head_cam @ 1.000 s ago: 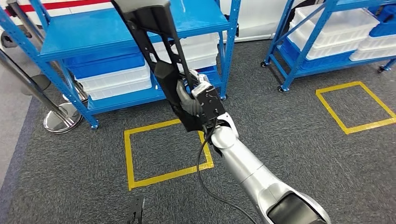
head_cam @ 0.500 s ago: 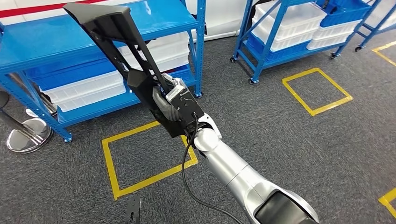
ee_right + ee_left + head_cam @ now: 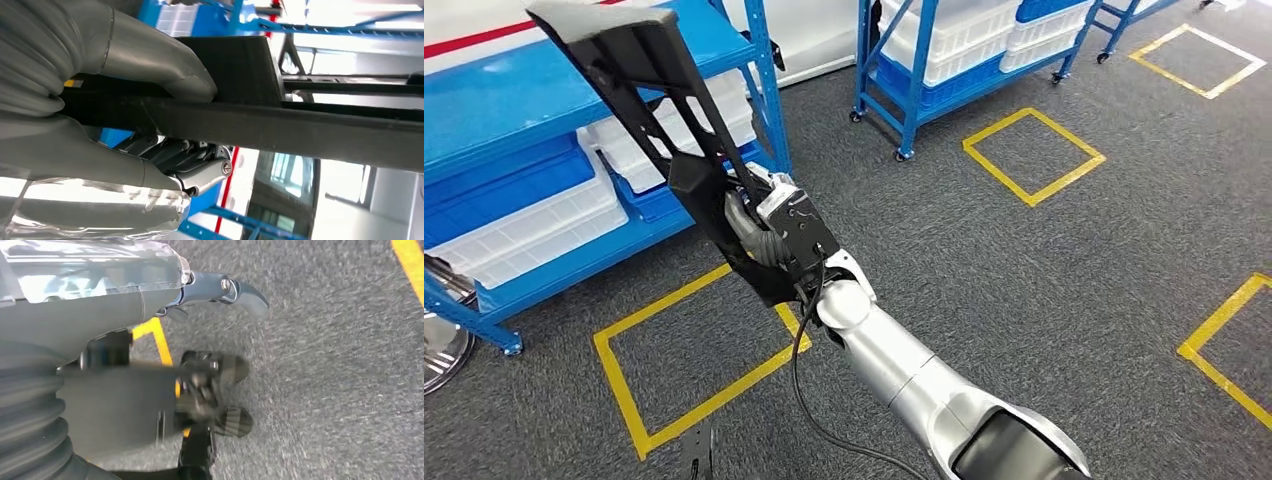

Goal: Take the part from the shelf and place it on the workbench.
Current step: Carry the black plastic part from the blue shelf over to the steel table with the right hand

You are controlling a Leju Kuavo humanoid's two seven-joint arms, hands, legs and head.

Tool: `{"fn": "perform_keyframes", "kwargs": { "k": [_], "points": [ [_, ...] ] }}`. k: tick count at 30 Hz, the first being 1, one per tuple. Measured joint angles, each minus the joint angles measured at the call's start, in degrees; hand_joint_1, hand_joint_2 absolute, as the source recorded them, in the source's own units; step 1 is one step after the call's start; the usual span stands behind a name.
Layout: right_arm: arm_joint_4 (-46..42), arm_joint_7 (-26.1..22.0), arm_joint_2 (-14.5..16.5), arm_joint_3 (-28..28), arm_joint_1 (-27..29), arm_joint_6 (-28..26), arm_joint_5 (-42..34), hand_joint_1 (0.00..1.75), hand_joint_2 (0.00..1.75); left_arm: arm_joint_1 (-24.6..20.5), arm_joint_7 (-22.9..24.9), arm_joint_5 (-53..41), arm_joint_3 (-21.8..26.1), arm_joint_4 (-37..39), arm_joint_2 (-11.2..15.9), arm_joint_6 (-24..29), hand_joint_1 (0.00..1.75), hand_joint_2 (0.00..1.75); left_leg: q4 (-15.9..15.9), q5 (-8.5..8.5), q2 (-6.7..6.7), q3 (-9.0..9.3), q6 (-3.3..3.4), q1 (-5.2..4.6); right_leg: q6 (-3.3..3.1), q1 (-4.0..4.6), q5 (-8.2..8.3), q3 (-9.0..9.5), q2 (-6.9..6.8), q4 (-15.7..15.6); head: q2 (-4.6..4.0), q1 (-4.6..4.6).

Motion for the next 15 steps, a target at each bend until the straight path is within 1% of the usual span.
{"fn": "perform_keyframes", "kwargs": {
  "k": [1, 2, 3, 4, 5, 6, 7, 8, 9, 10, 11, 12, 13, 14, 15],
  "points": [
    [0.0, -0.1, 0.0, 0.0, 0.0, -0.1, -0.1, 1.75, 1.75, 0.0, -0.9, -0.1, 0.4, 0.3, 0.0, 0.0, 0.0, 1.75, 3.4, -1.23, -0.43, -1.52, -0.02, 0.0, -0.09, 0.06, 0.08, -0.14, 0.79, 0.1, 0.0, 0.0],
    [0.0, -0.1, 0.0, 0.0, 0.1, -0.3, -0.2, 1.75, 1.75, 0.1, -2.5, 0.2, 0.8, 0.6, 0.0, 0.0, 0.0, 1.75, 5.2, -1.44, -0.61, -2.3, -0.03, -0.01, -0.12, 0.1, 0.14, -0.26, 1.61, 0.2, 0.0, 0.0],
    [-0.1, -0.2, -0.2, 0.0, 0.3, -0.6, -0.3, 1.75, 1.75, 0.1, -5.0, 0.8, 1.4, 0.7, 0.0, -0.3, 0.0, 1.75, 4.9, -0.61, -0.7, -2.12, 0.0, 0.0, -0.1, 0.12, 0.18, -0.35, 2.45, 0.3, 0.0, 0.0],
    [-0.4, -0.4, -0.4, 0.0, 0.5, -1.1, -0.1, 1.75, 1.75, 0.3, -8.7, 1.8, 2.3, 0.7, 0.1, -0.9, 0.0, 1.75, 2.2, 1.22, -0.98, -0.77, 0.07, 0.06, -0.04, 0.09, 0.2, -0.4, 3.32, 0.5, 0.0, 0.0],
    [-1.0, -0.8, -0.7, 0.0, 1.0, -1.5, 0.1, 1.75, 1.75, 0.5, -13.6, 2.6, 3.5, 0.4, 0.2, -1.5, 0.0, 1.75, -1.7, 3.09, -1.94, 1.11, 0.16, 0.2, 0.09, 0.03, 0.19, -0.47, 4.15, 0.7, 0.0, 0.0],
    [-2.0, -1.4, -1.0, 0.0, 1.6, -2.1, 0.3, 1.75, 1.75, 0.7, -18.7, 2.3, 5.0, 0.1, 0.4, -2.0, 0.0, 1.75, -5.4, 4.41, -3.35, 2.95, 0.21, 0.39, 0.29, 0.07, 0.2, -0.65, 4.9, 1.0, 0.0, 0.01],
    [-3.3, -1.9, -1.5, 0.0, 2.5, -2.5, 0.4, 1.75, 1.75, 0.8, -23.4, 0.1, 6.7, -0.2, 0.5, -2.0, 0.0, 1.75, -8.2, 5.18, -4.57, 4.29, 0.27, 0.52, 0.61, 0.03, 0.3, -0.93, 5.64, 1.2, 0.0, 0.0],
    [-4.7, -2.4, -2.1, 0.0, 3.5, -2.9, 0.5, 1.75, 1.75, 0.9, -26.6, -4.5, 8.6, -0.4, 0.7, -1.5, 0.0, 1.75, -9.5, 5.25, -5.46, 4.87, 0.36, 0.53, 0.99, -0.04, 0.46, -1.24, 6.24, 1.3, 0.0, 0.01],
    [-6.2, -2.8, -2.9, -0.1, 4.7, -3.1, 0.6, 1.75, 1.75, 0.8, -28.5, -11.5, 10.9, -0.4, 0.8, -0.9, 0.0, 1.75, -9.8, 5.18, -5.54, 5.0, 0.49, 0.43, 1.43, -0.09, 0.72, -1.51, 6.84, 1.2, 0.0, 0.02],
    [-7.5, -3.0, -3.8, -0.2, 5.8, -3.3, 0.8, 1.75, 1.75, 0.7, -29.4, -20.4, 13.9, -0.5, 0.8, -0.4, 0.0, 1.75, -9.9, 5.34, -5.0, 4.98, 0.78, 0.4, 1.86, -0.21, 0.97, -1.69, 7.46, 1.1, 0.0, 0.02],
    [-8.6, -3.2, -4.7, -0.4, 7.0, -3.9, 1.3, 1.75, 1.75, 0.8, -29.8, -30.4, 17.9, -1.0, 0.7, -0.3, 0.0, 1.75, -10.2, 5.55, -4.31, 5.05, 1.13, 0.4, 2.21, -0.26, 0.98, -1.81, 7.36, 1.1, 0.0, 0.03],
    [-9.5, -3.5, -5.8, -0.8, 7.9, -4.9, 1.9, 1.75, 1.75, 2.1, -29.9, -40.5, 22.8, -2.6, 0.5, -0.9, 0.0, 1.75, -10.4, 5.75, -3.52, 5.19, 1.58, 0.45, 2.57, -0.22, 0.42, -2.22, 6.26, 1.9, 0.0, 0.11],
    [-10.4, -4.0, -7.0, -1.3, 8.8, -6.1, 2.3, 1.75, 1.75, 4.7, -30.0, -49.2, 28.1, -6.4, 0.6, -2.8, 0.0, 1.75, -10.7, 5.89, -2.61, 5.34, 2.02, 0.44, 2.91, -0.21, -0.78, -3.07, 4.58, 3.6, 0.0, 0.19],
    [-11.2, -4.8, -8.4, -2.3, 9.6, -6.8, 2.5, 1.75, 1.75, 8.8, -30.1, -55.9, 33.3, -11.9, 1.2, -6.2, 0.0, 1.75, -10.9, 5.9, -1.56, 5.47, 2.39, 0.31, 3.23, -0.23, -2.56, -4.42, 2.56, 6.6, 0.0, 0.26],
    [-11.9, -5.8, -9.9, -3.6, 10.4, -6.7, 2.3, 1.75, 1.75, 14.2, -30.2, -59.6, 38.1, -18.4, 2.4, -10.5, 0.0, 1.75, -11.0, 5.79, -0.52, 5.59, 2.65, 0.18, 3.56, -0.26, -4.53, -6.11, 0.97, 10.3, 0.0, 0.34]
  ]
}}
